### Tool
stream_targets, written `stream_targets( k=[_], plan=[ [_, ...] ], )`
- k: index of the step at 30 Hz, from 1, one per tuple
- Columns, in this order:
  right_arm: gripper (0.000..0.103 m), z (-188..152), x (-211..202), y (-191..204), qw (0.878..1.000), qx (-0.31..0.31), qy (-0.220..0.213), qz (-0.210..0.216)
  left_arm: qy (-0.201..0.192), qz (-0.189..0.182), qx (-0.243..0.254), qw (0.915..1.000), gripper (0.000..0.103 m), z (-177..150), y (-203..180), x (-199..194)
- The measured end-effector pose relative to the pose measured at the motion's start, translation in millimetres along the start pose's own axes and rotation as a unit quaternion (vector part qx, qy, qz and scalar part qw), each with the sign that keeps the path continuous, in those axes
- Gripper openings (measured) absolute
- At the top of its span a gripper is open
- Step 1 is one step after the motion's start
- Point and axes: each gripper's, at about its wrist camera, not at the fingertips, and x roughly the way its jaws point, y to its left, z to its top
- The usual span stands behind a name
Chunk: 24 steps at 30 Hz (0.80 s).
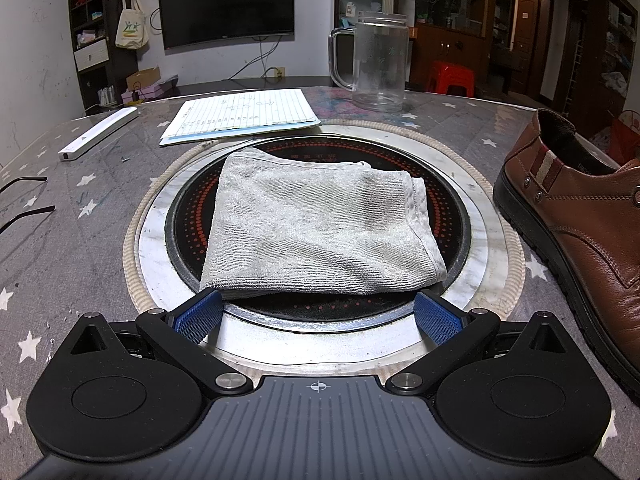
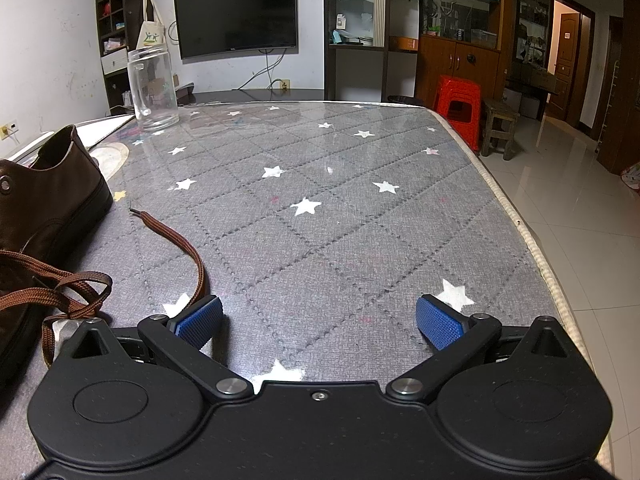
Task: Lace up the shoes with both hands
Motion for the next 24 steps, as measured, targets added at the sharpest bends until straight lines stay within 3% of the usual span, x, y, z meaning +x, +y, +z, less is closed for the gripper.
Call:
stream_targets(
  k=[24],
  plan=[
    [0.103, -0.2, 2.6, 7.0, 1.000, -0.001, 0.000, -0.001, 0.000, 0.000, 0.000, 1.0000, 0.103, -0.1, 0.2, 0.1]
  ],
)
